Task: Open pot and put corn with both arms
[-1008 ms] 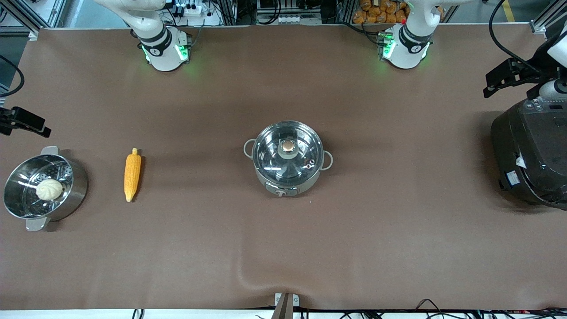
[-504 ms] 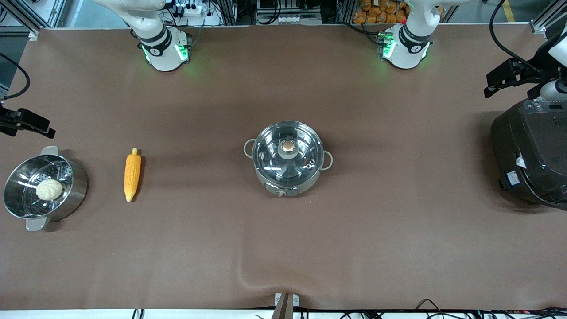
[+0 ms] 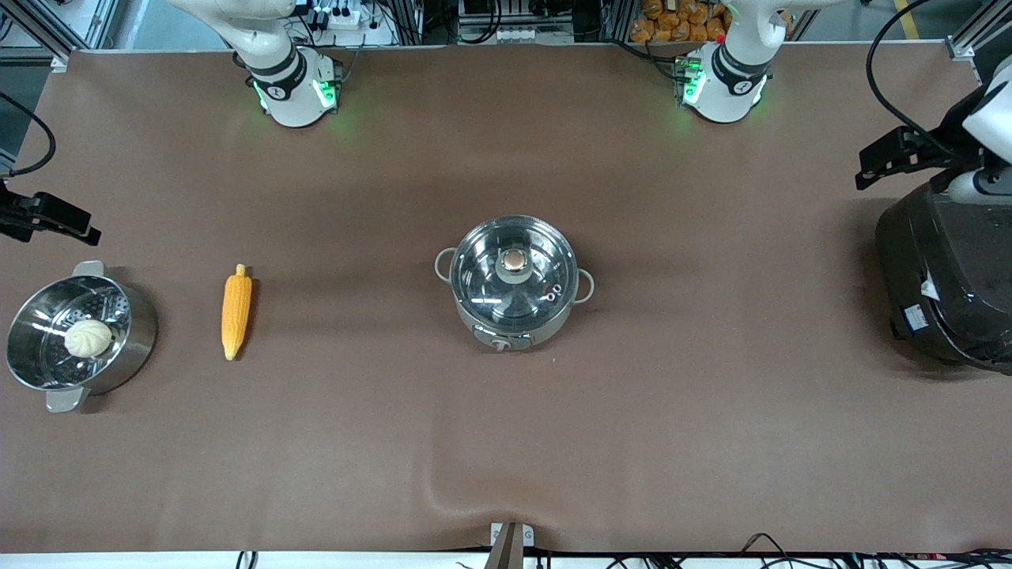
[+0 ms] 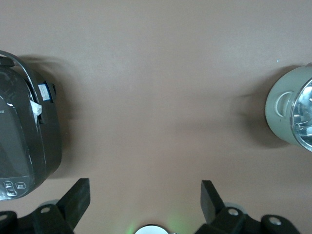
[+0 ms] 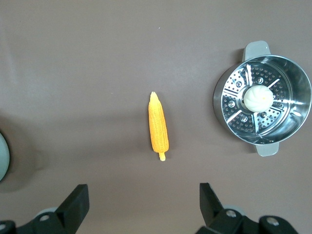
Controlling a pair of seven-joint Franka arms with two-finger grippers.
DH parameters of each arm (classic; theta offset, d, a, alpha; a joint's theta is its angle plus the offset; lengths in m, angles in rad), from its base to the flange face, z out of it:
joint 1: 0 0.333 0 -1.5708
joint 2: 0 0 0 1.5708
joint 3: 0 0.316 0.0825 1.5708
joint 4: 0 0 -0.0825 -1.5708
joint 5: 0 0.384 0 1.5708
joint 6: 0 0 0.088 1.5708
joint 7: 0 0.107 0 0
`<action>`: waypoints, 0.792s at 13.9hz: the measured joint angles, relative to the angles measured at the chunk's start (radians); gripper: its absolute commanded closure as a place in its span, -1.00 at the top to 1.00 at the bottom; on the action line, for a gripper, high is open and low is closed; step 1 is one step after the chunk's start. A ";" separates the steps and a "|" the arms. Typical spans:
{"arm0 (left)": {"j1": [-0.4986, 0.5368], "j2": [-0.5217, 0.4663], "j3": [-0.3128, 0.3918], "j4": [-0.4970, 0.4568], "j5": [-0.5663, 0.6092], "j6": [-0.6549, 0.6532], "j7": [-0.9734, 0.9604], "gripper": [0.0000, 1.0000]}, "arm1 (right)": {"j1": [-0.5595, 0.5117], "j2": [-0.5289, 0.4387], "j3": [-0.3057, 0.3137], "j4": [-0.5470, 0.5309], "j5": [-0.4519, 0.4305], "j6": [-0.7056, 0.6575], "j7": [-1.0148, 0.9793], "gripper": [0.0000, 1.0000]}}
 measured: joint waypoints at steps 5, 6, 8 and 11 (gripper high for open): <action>-0.025 0.075 -0.022 -0.002 -0.020 0.014 -0.029 1.00 | 0.000 0.000 0.001 -0.010 0.000 -0.004 0.000 1.00; -0.047 0.094 -0.026 -0.002 -0.021 0.022 -0.060 1.00 | 0.000 0.000 0.001 -0.014 0.000 -0.004 0.000 1.00; -0.099 0.131 -0.030 0.001 -0.021 0.043 -0.131 1.00 | 0.000 0.000 0.001 -0.017 0.000 -0.004 0.000 1.00; -0.169 0.178 -0.034 0.012 -0.021 0.084 -0.242 1.00 | 0.000 0.000 0.002 -0.021 0.000 -0.004 0.000 1.00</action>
